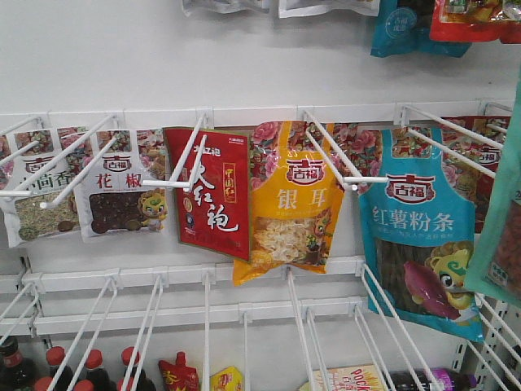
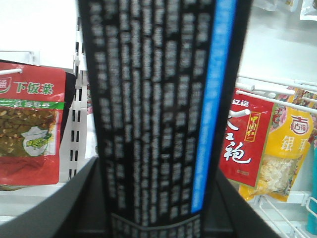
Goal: Pick snacks and fruit into basket
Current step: 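Drive away from the shelf holding the cookie box and teal bag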
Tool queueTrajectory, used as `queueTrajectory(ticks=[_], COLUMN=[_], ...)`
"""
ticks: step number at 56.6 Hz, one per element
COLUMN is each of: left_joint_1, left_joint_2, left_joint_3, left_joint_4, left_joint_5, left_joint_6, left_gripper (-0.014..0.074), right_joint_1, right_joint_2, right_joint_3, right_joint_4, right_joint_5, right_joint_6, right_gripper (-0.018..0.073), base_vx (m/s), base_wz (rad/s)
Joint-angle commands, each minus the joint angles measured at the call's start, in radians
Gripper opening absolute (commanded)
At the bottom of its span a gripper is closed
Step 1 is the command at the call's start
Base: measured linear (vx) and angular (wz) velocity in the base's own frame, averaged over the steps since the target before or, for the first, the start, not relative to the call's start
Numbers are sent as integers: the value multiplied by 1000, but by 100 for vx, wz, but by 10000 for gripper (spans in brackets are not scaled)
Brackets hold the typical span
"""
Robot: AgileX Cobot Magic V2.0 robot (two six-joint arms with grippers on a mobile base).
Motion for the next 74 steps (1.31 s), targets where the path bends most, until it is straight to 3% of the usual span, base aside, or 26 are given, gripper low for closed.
queueTrajectory(ticks=[1,74], left_joint_1=[0,0], left_joint_2=[11,11], left_joint_3=[-34,-34], left_joint_4=[8,8], left_joint_5=[-102,-102], left_joint_6=[0,0], left_gripper=[3,3], right_joint_1=[-3,-3], right_joint_2=[1,1], right_joint_3=[-37,-37], right_joint_4=[-56,-56], right_joint_5=[19,22], right_joint_6=[-15,-15], right_gripper=[-9,-9], base_vx=[-5,-23], base_wz=[6,-1])
